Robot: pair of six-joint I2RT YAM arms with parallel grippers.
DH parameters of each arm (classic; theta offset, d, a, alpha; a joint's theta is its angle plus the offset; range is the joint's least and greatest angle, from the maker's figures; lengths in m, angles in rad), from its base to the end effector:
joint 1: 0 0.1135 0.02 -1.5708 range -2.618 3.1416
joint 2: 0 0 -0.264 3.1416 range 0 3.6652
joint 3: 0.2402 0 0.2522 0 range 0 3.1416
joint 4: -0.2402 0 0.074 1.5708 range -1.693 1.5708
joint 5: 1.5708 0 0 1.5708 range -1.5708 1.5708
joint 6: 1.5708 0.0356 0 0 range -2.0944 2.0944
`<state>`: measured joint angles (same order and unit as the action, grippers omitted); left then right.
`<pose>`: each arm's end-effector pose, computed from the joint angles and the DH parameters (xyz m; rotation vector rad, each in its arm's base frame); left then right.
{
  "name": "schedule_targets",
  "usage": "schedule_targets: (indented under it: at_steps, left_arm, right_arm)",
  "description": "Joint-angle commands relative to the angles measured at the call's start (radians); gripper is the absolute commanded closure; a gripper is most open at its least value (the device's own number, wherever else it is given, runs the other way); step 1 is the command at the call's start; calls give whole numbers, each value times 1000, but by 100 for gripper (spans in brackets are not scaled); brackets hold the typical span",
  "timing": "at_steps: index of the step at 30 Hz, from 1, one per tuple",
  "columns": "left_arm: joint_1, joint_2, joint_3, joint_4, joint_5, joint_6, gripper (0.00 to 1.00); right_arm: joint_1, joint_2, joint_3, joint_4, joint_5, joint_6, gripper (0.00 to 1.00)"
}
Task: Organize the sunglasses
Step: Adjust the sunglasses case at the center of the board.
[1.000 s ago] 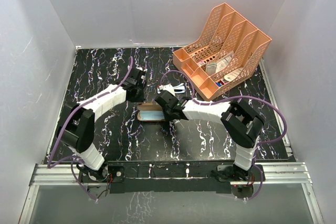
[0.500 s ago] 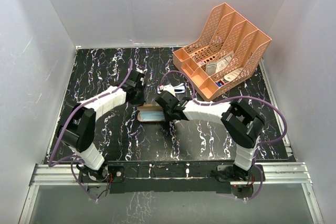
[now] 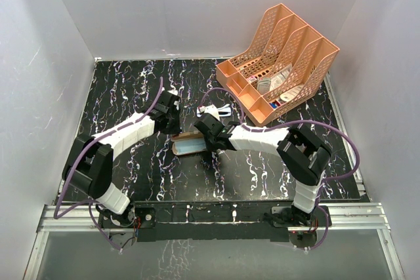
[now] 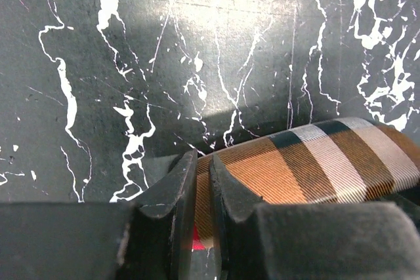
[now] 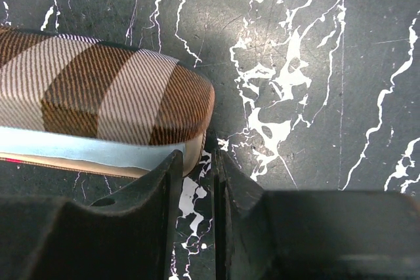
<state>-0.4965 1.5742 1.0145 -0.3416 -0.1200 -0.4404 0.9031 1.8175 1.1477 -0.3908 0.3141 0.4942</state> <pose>0.2906 -0.1526 0.2125 0.0178 2.4807 -0.2566 0.2355 0.2809 0.1703 -0.4149 2.5202 0.1186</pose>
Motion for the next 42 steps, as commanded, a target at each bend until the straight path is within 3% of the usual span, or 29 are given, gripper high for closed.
schedule_targets:
  at_steps: [1, 10, 18, 25, 31, 42]
  left_arm:
    - [-17, -66, -18, -29, 14, -13, 88]
    - [-46, -76, -36, -33, 7, -29, 88]
    - [-62, -86, -36, -37, -2, -35, 88]
    - [-67, -77, -36, -33, -6, -38, 88]
    - [-69, -85, -37, -36, -13, -40, 88]
    - [-69, -99, -30, -39, -15, -35, 88]
  right_arm:
    - [6, -69, 28, 29, 53, -19, 77]
    - [7, -143, 17, 25, 45, -14, 77]
    - [7, -141, -31, 57, 14, 3, 96]
    - [7, -138, -38, 72, 2, 14, 96]
    - [-1, -133, -45, 95, 23, 7, 89]
    - [-124, -96, -3, 184, 10, -31, 88]
